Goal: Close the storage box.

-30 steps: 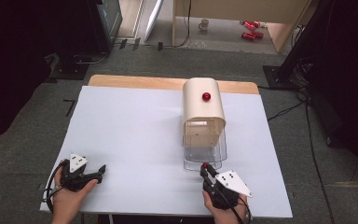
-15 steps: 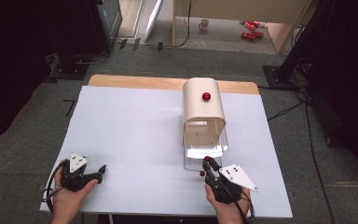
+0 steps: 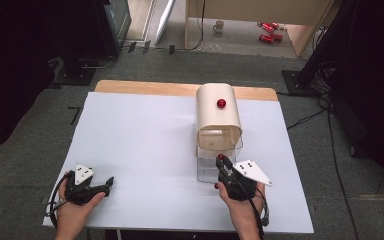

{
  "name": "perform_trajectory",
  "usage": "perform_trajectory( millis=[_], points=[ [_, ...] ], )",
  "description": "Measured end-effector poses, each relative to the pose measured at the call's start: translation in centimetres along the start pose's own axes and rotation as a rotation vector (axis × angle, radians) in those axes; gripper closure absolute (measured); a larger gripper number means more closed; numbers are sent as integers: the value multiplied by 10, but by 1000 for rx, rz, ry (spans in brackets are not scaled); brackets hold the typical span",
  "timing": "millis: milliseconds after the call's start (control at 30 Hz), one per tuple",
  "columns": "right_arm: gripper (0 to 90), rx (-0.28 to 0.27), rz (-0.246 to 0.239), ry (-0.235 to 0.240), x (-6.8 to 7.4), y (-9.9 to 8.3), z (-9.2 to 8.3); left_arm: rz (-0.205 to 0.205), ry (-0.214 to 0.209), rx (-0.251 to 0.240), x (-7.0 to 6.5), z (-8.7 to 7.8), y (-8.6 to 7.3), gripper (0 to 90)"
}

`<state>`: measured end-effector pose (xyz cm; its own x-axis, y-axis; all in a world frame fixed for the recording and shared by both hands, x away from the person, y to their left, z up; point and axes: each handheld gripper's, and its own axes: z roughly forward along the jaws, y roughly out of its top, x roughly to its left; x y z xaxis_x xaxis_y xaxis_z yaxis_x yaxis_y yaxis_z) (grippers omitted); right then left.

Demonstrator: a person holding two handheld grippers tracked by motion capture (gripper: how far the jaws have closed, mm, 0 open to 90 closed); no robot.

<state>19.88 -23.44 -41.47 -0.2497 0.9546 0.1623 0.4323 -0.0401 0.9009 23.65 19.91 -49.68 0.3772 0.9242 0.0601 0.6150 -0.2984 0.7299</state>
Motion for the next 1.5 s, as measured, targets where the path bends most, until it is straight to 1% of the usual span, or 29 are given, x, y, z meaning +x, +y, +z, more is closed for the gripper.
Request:
perform_trajectory(
  millis=[33,67,100,133,400,533,767,933,1067,1100,1133,1167,1200,1233,1267,1300,1333,1367,1400,1433,1467,1500],
  points=[
    [755,0,0,0,0,0,0,0,0,0,0,0,0,158],
    [755,-4,0,-5,-1,2,5,0,-1,0,0,0,0,158],
    [755,-4,0,-5,-1,2,5,0,-1,0,0,0,0,158],
    [755,-3,2,-9,-2,4,9,2,0,-1,0,0,0,159],
    [755,-3,3,-17,-4,10,21,2,-1,-1,0,0,0,158],
    [755,-6,4,-22,-4,14,30,3,-1,0,0,0,0,158],
    [755,-4,7,-24,0,17,34,1,-3,1,0,0,0,158],
    [754,-8,-1,-22,1,16,36,1,-3,0,0,0,0,158],
    [726,-3,1,-19,0,15,33,1,-6,1,0,0,0,158],
    [665,-5,2,-20,-1,11,28,1,-7,1,0,0,0,158],
    [642,0,4,-19,-1,9,25,1,-8,1,0,0,0,158],
    [642,0,4,-19,-1,9,25,1,-8,2,0,0,0,158],
    [611,10,-2,-20,-2,4,20,1,-8,2,0,0,0,159],
    [611,10,-2,-20,-2,4,20,1,-8,2,0,0,0,159],
    [574,19,-6,-16,-3,-2,14,1,-8,2,0,0,0,158],
    [574,19,-6,-16,-3,-2,14,1,-8,1,0,0,0,158],
    [522,22,-23,-10,-5,-10,8,1,-7,0,0,0,0,158],
    [522,22,-23,-10,-5,-10,8,4,-6,1,0,0,0,158],
    [503,36,-36,-18,-6,-19,2,5,-4,1,0,0,0,158],
    [503,36,-36,-18,-6,-19,2,7,-3,1,0,0,0,158],
    [491,45,-30,-11,-7,-23,-1,8,-3,1,0,0,0,159],
    [480,55,-17,2,-8,-30,-8,8,-3,3,0,0,0,158]
  ],
)
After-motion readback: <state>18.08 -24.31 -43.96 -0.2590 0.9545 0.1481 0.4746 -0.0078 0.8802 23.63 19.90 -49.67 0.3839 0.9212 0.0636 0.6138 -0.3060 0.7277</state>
